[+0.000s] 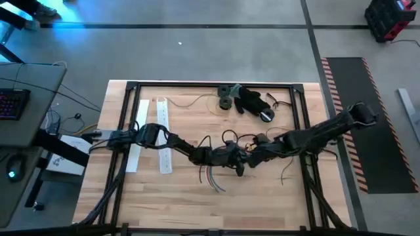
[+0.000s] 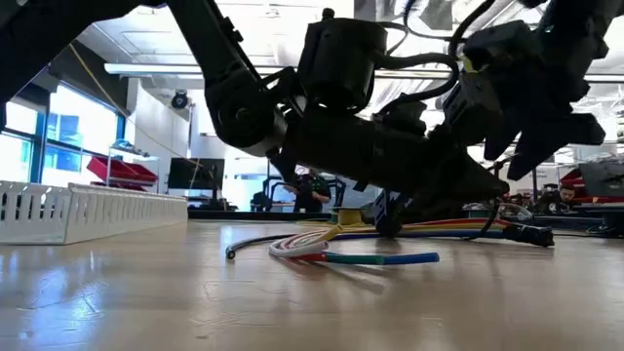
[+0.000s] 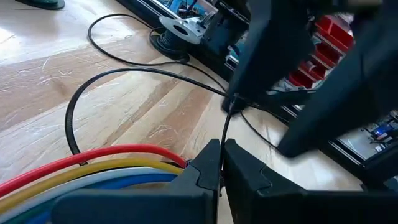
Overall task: Ziptie cables
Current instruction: Wrap the cables together using a black zip tie
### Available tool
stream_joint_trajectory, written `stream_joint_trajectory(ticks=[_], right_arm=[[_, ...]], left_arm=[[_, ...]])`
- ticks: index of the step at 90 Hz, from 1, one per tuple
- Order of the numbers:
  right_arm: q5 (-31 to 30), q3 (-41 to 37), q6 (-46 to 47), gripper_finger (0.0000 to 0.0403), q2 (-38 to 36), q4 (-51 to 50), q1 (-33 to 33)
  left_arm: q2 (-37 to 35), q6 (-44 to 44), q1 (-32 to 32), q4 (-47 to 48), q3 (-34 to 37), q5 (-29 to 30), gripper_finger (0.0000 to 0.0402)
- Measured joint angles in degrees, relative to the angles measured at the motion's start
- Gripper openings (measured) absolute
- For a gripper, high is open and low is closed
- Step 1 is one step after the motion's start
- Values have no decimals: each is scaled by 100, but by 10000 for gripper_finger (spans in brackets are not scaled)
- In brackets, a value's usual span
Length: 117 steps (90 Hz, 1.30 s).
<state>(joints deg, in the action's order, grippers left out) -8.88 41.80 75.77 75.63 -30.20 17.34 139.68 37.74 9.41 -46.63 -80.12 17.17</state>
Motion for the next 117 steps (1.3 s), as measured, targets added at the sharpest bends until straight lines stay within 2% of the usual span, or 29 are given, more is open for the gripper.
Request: stream_joint_trajectory(ticks=[23, 41, 52, 68, 80, 92, 117], right_arm=[[-153, 2, 66, 90, 64, 38, 4], [-206, 2, -144, 9, 55, -13, 0], [-197, 13, -260, 2, 55, -105, 0], [7, 15, -983, 1, 55, -228, -2], [86, 20, -1728, 0, 53, -221, -2], [104, 22, -2438, 0, 53, -194, -11], [836, 24, -3748, 0, 51, -6, -278]], left_arm=[[2, 0, 0, 0, 0, 24, 0], [9, -215, 4, 16, 0, 120, 0], [-5, -639, 0, 269, 4, -41, 10], [-319, -1122, -39, 1327, 15, -619, 57], [-769, -1737, -22, 2358, 35, -818, 89], [-1288, -2270, 26, 3038, 13, -780, 102], [-1631, -3814, -79, 3153, 9, -749, 104]])
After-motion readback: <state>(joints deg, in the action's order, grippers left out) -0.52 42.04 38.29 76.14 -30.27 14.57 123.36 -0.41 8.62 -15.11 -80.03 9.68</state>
